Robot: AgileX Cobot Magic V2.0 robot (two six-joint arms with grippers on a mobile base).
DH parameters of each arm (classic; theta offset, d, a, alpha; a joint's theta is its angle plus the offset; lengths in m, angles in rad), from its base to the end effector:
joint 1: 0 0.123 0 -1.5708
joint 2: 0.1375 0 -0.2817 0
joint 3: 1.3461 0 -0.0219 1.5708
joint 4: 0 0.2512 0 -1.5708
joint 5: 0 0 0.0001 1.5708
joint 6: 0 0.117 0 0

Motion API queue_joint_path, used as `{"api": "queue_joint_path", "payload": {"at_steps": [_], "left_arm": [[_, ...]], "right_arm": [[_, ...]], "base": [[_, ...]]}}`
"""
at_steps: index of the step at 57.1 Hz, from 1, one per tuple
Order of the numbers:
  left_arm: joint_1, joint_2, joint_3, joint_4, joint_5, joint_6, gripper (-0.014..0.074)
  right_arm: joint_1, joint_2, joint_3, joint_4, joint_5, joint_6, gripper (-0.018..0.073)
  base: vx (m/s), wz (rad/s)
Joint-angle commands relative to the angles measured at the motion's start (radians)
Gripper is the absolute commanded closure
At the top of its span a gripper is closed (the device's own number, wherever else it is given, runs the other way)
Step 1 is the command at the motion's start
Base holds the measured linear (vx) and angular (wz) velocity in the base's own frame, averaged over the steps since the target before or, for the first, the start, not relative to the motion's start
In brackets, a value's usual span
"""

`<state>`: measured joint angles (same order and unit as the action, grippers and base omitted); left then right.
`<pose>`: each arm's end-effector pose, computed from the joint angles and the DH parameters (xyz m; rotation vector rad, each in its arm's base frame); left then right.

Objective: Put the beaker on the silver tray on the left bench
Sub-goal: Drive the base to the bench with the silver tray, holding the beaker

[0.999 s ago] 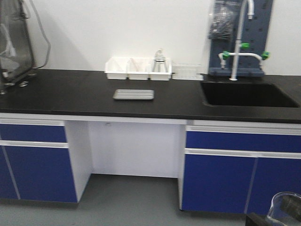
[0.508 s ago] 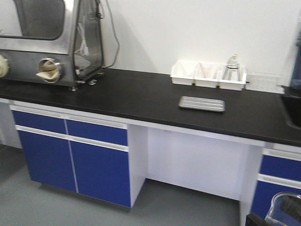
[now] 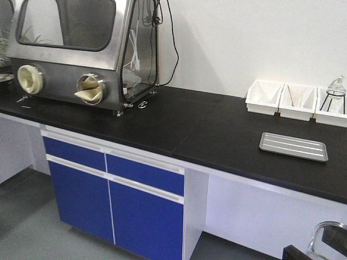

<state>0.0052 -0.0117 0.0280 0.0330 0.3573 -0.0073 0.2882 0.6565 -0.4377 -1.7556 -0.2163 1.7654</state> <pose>0.0817 0.0018 0.1649 0.0091 1.8571 0.0307 0.1533 0.0711 0.2931 -0.4017 1.7091 0.3998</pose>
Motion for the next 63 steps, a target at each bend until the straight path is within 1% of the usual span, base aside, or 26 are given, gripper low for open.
{"api": "queue_joint_path", "payload": {"at_steps": [1, 24, 63], "left_arm": [[-0.006, -0.016, 0.028, -0.002, -0.077, -0.001, 0.0595], [-0.006, -0.016, 0.028, -0.002, -0.077, -0.001, 0.0595], [-0.006, -0.016, 0.028, -0.002, -0.077, -0.001, 0.0595]], "right_arm": [[-0.003, -0.004, -0.031, -0.025, 0.025, -0.001, 0.0567], [-0.003, -0.004, -0.031, -0.025, 0.024, -0.001, 0.0567], [-0.003, -0.004, -0.031, -0.025, 0.024, -0.001, 0.0567]], "base": [[0.46, -0.07], [0.48, -0.22], [0.42, -0.30]]}}
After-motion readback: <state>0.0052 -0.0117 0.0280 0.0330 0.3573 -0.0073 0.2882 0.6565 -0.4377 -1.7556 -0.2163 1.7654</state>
